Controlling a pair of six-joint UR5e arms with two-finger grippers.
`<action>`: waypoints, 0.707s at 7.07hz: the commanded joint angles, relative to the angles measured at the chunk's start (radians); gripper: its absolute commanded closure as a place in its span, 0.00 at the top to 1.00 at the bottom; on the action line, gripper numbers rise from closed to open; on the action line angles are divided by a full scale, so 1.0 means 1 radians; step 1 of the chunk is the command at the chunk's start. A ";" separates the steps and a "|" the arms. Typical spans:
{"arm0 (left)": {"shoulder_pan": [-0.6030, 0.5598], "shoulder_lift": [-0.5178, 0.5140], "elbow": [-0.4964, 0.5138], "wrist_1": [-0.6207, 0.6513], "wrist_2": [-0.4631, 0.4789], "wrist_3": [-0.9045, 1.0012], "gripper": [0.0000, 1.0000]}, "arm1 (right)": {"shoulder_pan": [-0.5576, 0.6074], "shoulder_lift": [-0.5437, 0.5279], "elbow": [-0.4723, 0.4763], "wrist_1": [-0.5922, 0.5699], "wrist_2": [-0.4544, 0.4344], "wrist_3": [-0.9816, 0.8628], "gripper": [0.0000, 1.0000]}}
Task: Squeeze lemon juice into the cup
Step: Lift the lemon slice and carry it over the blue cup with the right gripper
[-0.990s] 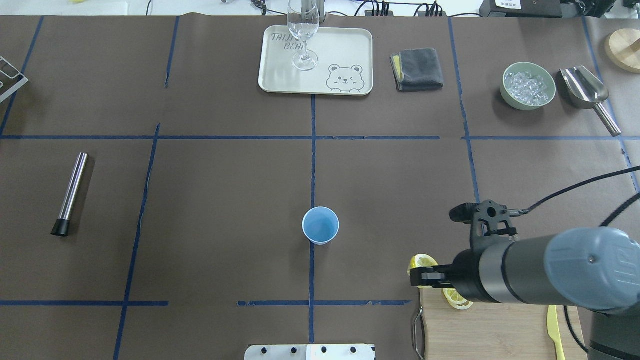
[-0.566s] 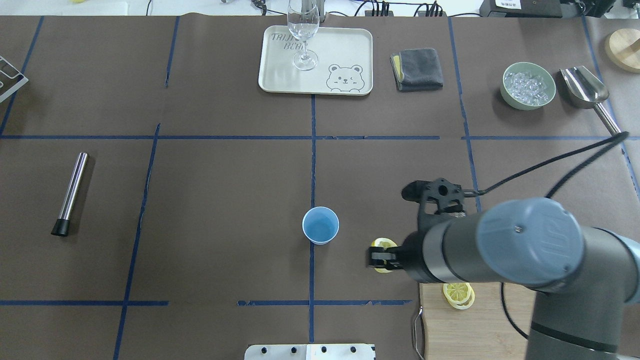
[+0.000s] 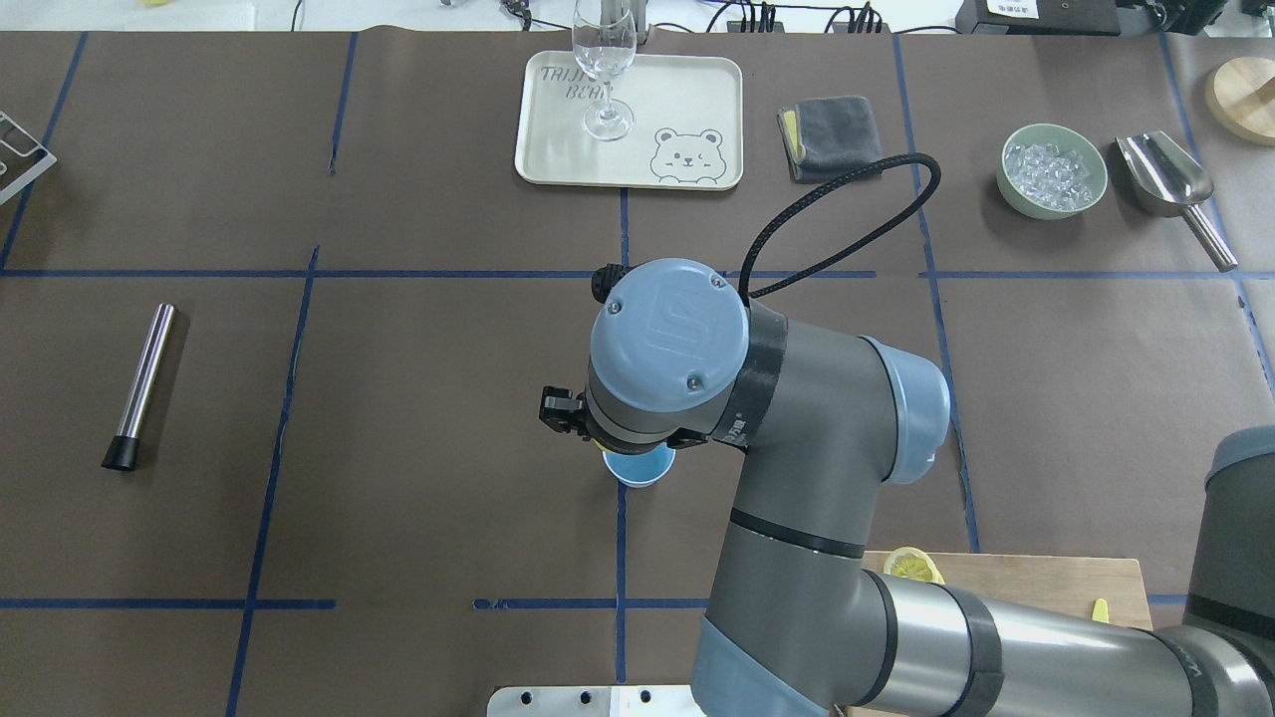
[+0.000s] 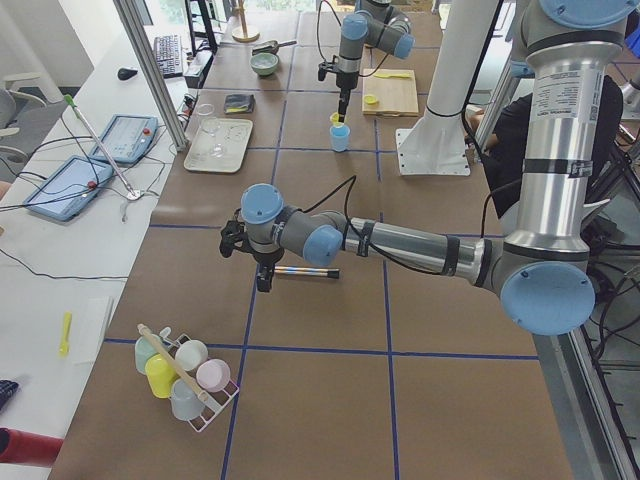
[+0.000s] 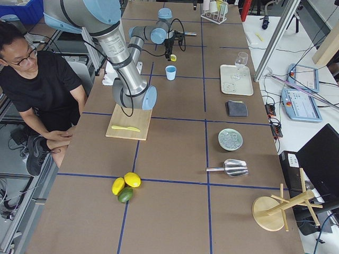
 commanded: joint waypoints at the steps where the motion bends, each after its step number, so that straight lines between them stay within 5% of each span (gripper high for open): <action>1: -0.001 -0.004 0.011 -0.010 0.000 0.000 1.00 | -0.009 -0.008 -0.037 -0.004 0.003 -0.001 0.56; 5: -0.001 -0.008 0.010 -0.010 0.000 -0.002 1.00 | -0.020 -0.028 -0.042 -0.005 0.003 -0.003 0.63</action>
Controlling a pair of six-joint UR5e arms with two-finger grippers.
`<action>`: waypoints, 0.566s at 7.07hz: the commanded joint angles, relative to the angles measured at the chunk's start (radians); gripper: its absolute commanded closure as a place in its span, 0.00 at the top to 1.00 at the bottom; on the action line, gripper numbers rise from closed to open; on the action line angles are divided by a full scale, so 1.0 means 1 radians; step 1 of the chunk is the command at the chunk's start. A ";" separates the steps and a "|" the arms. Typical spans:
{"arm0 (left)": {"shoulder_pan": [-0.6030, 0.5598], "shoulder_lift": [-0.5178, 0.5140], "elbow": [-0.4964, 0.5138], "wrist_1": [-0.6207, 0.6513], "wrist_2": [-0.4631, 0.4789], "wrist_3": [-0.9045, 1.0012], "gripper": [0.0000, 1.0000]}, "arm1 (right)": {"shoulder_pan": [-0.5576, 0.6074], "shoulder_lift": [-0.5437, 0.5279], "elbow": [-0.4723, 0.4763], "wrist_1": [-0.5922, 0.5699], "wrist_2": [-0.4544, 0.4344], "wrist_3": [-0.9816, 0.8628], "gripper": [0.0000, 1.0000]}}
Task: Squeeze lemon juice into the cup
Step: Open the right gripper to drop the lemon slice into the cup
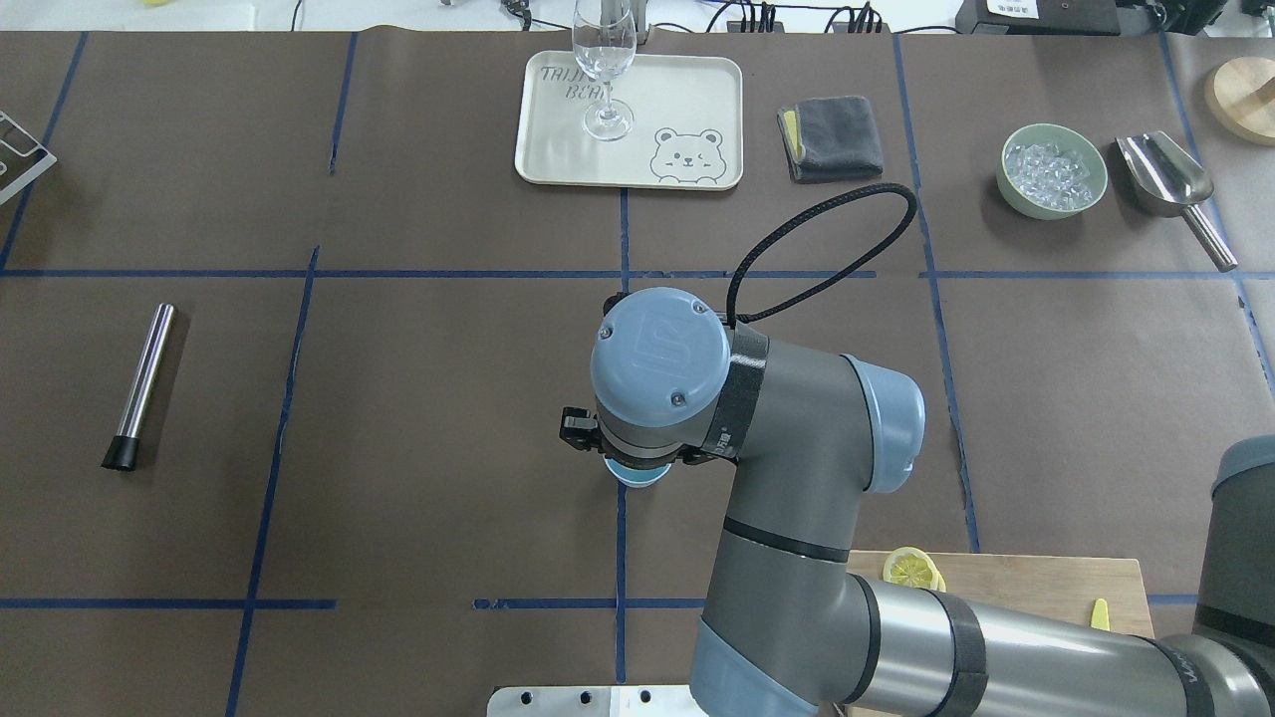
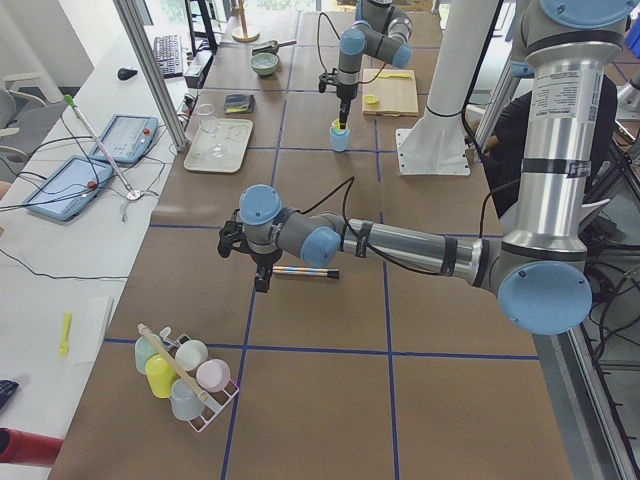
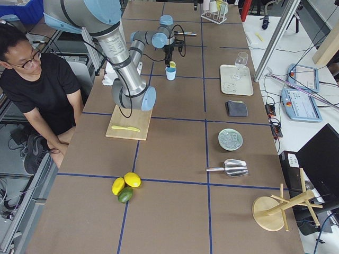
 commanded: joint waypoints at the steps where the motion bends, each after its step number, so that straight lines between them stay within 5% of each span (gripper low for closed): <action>1: 0.000 0.000 0.001 -0.001 0.000 0.000 1.00 | -0.001 0.007 -0.001 0.000 0.000 0.003 0.90; 2: 0.001 0.000 0.002 -0.001 0.000 0.001 1.00 | 0.001 0.007 0.001 0.001 -0.001 0.003 1.00; 4: 0.000 0.000 0.002 -0.001 0.000 0.000 1.00 | 0.007 0.009 0.007 -0.002 -0.002 0.000 1.00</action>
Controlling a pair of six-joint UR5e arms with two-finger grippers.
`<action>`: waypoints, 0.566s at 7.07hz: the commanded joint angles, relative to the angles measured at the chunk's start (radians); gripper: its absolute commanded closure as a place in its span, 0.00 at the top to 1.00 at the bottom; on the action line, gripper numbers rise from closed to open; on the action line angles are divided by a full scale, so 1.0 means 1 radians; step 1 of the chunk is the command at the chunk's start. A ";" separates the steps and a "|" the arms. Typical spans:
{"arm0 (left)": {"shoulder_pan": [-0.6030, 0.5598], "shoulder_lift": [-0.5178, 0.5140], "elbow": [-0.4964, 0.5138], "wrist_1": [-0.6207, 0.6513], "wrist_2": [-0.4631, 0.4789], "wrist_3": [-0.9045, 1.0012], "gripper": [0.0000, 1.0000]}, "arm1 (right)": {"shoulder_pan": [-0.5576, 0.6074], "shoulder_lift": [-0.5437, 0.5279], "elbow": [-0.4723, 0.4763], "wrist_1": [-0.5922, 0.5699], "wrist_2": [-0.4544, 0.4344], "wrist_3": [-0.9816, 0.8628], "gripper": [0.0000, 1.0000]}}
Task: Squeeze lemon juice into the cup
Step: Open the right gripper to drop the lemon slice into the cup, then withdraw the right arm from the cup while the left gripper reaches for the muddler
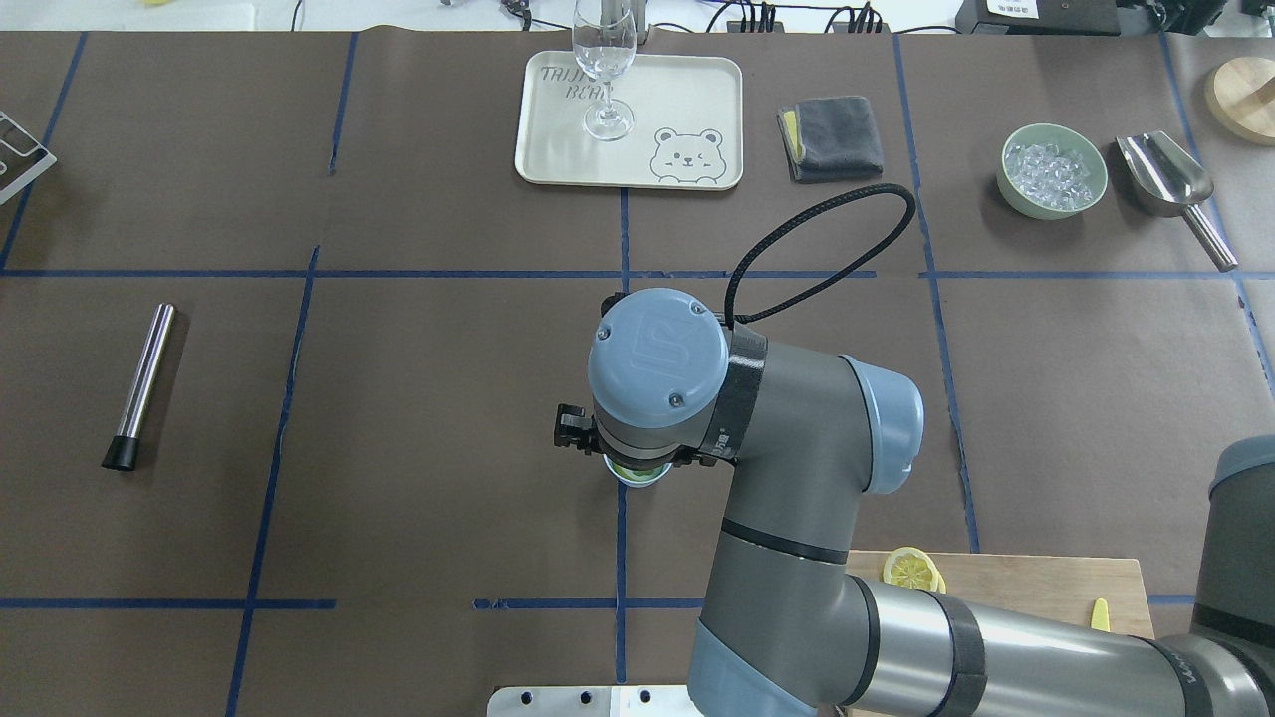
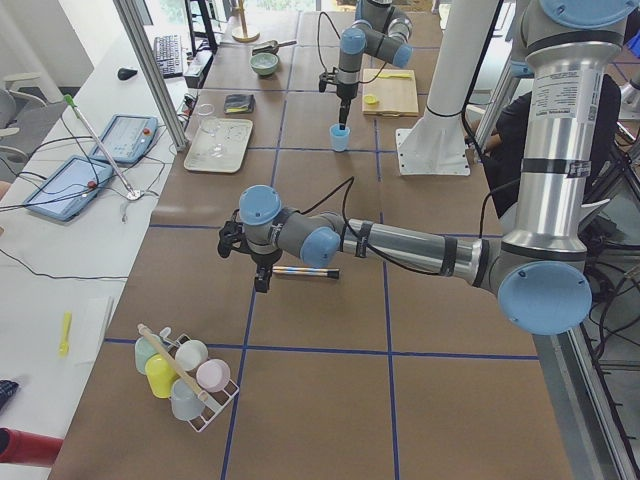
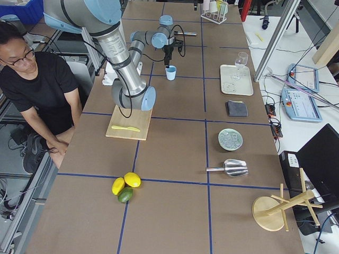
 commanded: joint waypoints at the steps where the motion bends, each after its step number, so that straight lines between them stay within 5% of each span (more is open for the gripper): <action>1: 0.006 -0.008 0.005 0.001 0.000 -0.003 1.00 | 0.041 -0.016 0.007 -0.007 0.013 -0.013 1.00; 4: 0.159 -0.043 -0.023 0.021 0.003 -0.218 1.00 | 0.237 -0.117 0.041 -0.034 0.079 -0.265 1.00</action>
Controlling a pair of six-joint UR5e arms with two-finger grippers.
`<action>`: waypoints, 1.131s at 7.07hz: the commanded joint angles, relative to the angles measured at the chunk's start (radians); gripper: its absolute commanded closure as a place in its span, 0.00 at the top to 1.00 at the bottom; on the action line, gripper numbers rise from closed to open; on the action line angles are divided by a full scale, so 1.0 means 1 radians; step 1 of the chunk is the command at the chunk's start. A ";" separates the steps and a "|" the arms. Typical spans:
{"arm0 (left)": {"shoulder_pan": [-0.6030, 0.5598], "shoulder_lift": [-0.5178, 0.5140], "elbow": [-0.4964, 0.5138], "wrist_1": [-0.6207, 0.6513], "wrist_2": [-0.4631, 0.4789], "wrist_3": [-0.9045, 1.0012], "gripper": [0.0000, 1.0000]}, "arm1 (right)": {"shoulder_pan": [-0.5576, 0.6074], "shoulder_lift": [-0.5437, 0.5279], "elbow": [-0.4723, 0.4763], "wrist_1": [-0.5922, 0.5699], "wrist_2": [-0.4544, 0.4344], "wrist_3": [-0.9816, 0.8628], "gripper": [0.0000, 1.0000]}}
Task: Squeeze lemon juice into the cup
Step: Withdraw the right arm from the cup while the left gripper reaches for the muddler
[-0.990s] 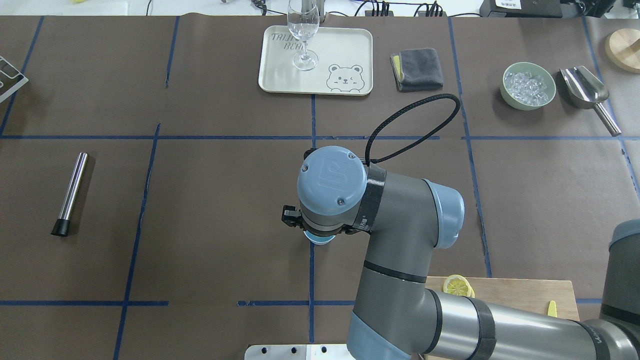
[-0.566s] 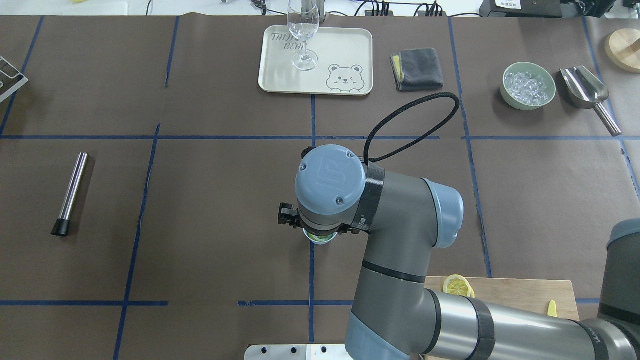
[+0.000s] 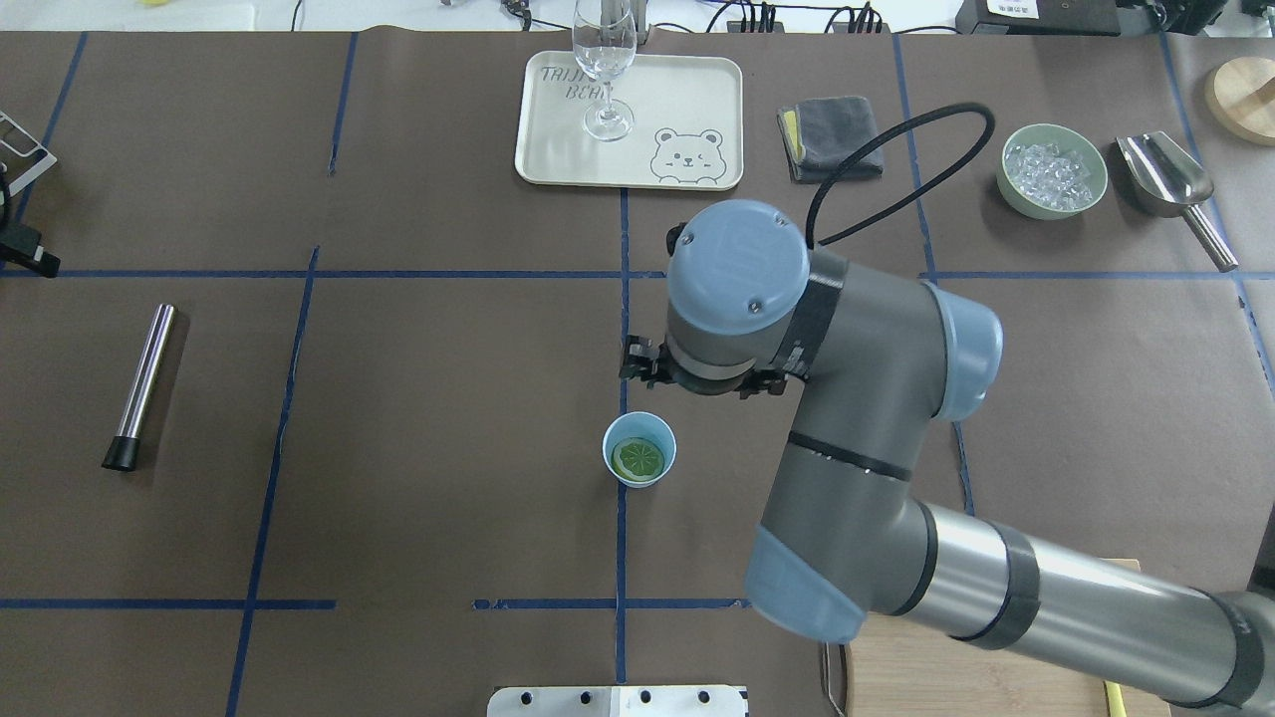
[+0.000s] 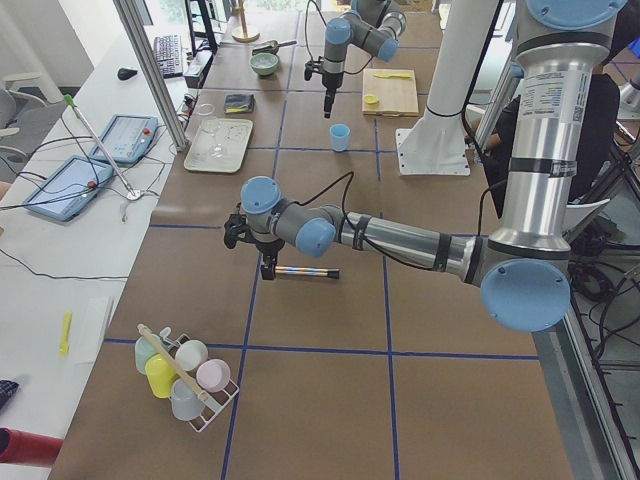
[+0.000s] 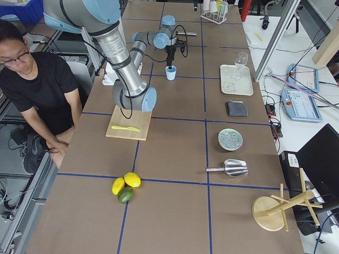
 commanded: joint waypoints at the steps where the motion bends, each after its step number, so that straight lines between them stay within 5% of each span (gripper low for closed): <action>1: 0.082 -0.013 -0.043 0.100 0.006 -0.056 1.00 | 0.197 -0.081 0.015 0.015 0.111 -0.228 1.00; 3: 0.104 -0.022 -0.085 0.234 0.009 -0.035 1.00 | 0.352 -0.141 0.015 0.017 0.233 -0.431 1.00; 5: 0.150 -0.106 -0.018 0.387 0.011 0.142 1.00 | 0.448 -0.211 0.018 0.074 0.291 -0.523 1.00; 8: 0.175 -0.124 0.157 0.284 0.008 0.169 1.00 | 0.646 -0.311 0.015 0.101 0.477 -0.762 1.00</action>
